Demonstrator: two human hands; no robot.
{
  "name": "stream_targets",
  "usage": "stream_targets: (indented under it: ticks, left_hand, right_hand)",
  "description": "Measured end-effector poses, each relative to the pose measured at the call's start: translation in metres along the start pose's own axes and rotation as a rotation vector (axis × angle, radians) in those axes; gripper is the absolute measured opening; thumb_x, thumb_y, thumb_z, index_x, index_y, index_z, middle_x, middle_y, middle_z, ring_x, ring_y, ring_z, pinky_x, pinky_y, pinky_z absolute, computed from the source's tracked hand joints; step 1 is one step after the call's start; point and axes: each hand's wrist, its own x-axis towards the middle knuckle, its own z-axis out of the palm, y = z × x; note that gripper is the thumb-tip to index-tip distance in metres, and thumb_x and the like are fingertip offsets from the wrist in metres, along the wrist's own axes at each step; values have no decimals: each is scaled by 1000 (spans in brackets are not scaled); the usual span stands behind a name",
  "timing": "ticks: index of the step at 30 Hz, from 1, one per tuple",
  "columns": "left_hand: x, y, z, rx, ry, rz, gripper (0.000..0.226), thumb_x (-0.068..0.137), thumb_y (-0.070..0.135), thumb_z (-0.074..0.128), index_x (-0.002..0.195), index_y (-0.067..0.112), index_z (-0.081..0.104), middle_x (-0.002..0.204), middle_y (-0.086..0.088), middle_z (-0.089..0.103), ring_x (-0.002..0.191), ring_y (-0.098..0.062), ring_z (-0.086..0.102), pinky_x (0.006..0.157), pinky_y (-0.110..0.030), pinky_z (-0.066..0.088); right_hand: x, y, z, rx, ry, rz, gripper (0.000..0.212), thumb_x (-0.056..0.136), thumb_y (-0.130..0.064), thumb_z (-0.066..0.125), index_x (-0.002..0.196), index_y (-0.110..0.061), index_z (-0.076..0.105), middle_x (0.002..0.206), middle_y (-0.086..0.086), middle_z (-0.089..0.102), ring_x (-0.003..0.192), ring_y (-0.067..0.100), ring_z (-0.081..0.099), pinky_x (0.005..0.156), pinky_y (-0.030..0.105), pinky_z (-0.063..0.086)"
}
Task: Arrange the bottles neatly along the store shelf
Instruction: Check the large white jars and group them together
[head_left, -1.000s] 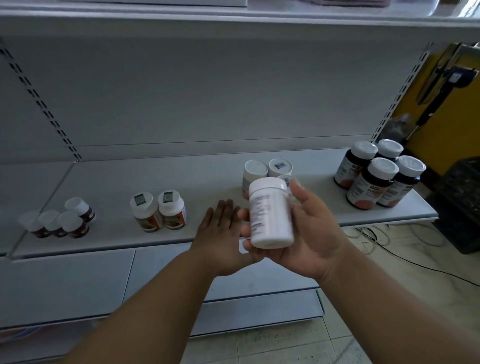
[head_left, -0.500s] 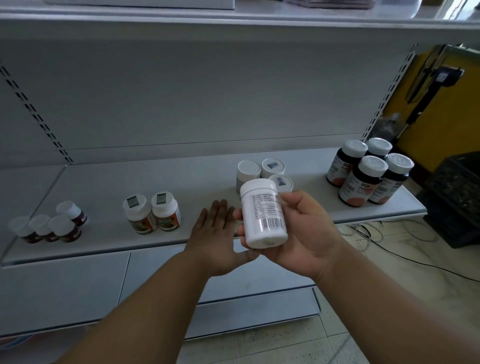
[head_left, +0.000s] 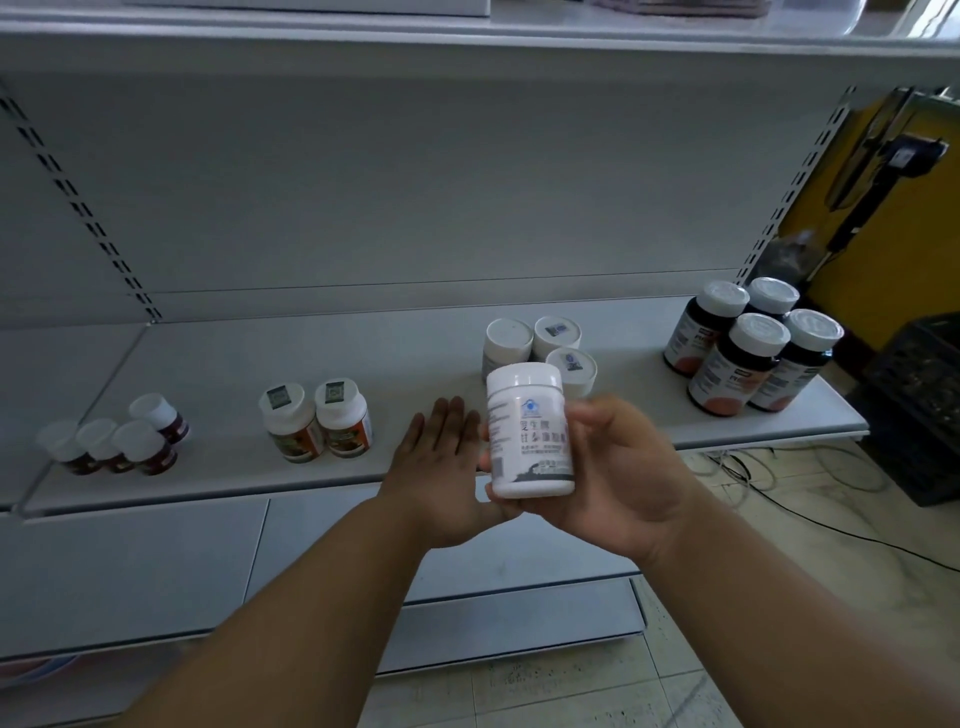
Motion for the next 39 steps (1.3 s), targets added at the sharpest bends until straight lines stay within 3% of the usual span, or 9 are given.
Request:
stream_targets:
  ticks: [3,6,9,12,15,20,25,34,39]
  left_hand:
    - [-3,2,-2,0,15,2,119,62,98,3,155,27,-18,162,-3,-25,147,-22,-28,121,-46,-11]
    - [-7,3,-8,4,-3,2,114,72,93,15,154,22,-21,160,-5,-30,145,-23,-31,121,-46,-11]
    - [-11,6,-14,45,-29,-10,114,77,91,20,153,18,-22,159,-8,-31,146,-24,-30,121,-47,-10]
    - [-12,10,-19,62,-45,-30,113,79,89,23,153,15,-19,160,-8,-29,147,-24,-28,121,-46,-10]
    - [-13,12,-21,61,-55,-43,113,79,88,24,154,14,-19,160,-8,-29,146,-23,-29,121,-45,-11]
    - [-13,12,-20,53,-44,-41,114,79,89,24,154,13,-17,161,-9,-26,147,-24,-27,121,-45,-10]
    - [-12,12,-19,48,-38,-41,116,77,90,25,154,14,-17,161,-8,-25,147,-24,-26,122,-46,-8]
    - [-13,12,-20,61,-40,-42,115,77,90,23,154,15,-17,161,-8,-26,147,-24,-27,121,-45,-10]
    - [-12,12,-20,55,-51,-42,116,76,91,23,154,15,-17,161,-7,-26,147,-23,-28,121,-45,-10]
  right_hand:
    - [-2,-4,-3,-72,28,-46,63,66,-7,73,127,-2,58,116,24,62,105,37,63,86,49,55]
    - [2,-14,-3,-362,139,-154,57,74,0,58,129,-14,52,121,20,62,112,36,61,92,47,53]
    - [7,-34,-1,-924,262,-283,58,78,0,68,125,-30,52,114,6,65,105,25,65,89,39,56]
    - [16,-52,0,-1570,321,-369,53,75,-20,77,116,-36,48,108,-11,59,92,11,61,80,27,56]
    - [30,-55,-8,-1859,288,-429,53,70,-29,77,115,-28,47,114,-7,52,92,14,54,79,30,51]
    - [42,-45,-33,-2084,160,-542,46,71,-31,75,108,-19,53,112,-4,52,93,15,47,81,29,44]
    - [48,-35,-52,-2331,207,-608,42,74,-43,70,106,-19,56,117,1,62,113,26,50,95,38,34]
    - [49,-28,-61,-2350,358,-686,47,71,-33,76,113,-18,63,123,6,58,118,33,49,97,46,39]
    - [34,-19,-66,-2095,578,-734,52,74,-35,72,122,-19,57,132,6,51,125,26,35,101,42,35]
